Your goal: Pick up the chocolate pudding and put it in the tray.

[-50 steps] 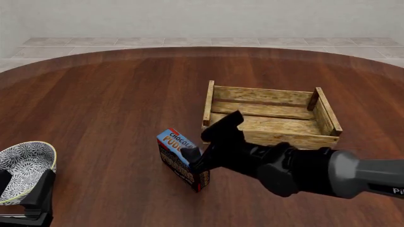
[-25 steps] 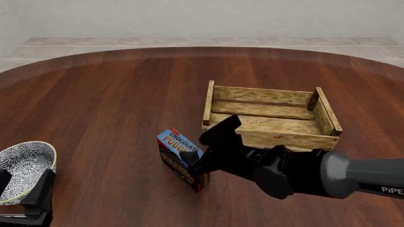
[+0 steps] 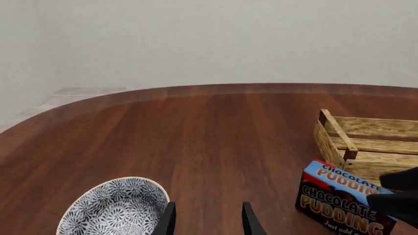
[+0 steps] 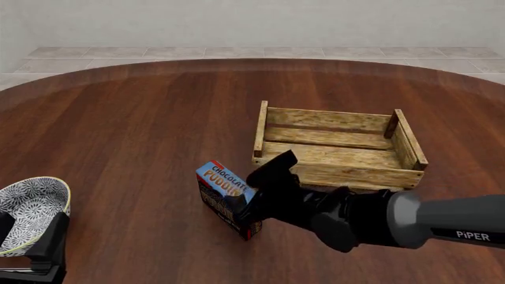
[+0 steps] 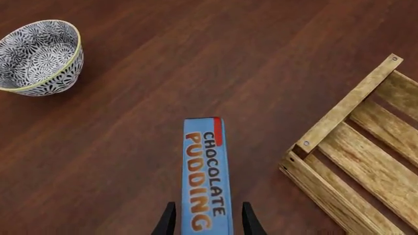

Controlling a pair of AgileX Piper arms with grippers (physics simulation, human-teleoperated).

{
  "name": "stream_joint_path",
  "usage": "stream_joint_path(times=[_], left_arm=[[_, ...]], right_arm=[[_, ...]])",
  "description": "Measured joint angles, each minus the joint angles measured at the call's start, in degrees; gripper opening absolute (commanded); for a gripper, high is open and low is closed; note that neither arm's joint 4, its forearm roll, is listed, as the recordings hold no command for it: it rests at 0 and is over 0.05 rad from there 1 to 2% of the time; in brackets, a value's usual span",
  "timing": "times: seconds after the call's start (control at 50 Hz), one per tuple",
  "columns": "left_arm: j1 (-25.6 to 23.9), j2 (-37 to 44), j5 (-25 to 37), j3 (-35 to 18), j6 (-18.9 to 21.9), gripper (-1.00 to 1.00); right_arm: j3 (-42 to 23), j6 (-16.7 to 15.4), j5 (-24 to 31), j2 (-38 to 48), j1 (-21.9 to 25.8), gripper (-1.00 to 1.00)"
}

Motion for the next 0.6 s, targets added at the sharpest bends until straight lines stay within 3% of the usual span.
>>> stream_joint_path(times=[0.6], left_arm=[[-0.03,0.37,0.04,0.0,-0.17,1.0]], right_arm=[[0.31,0.86,-1.89,3.53,0.16,1.0]])
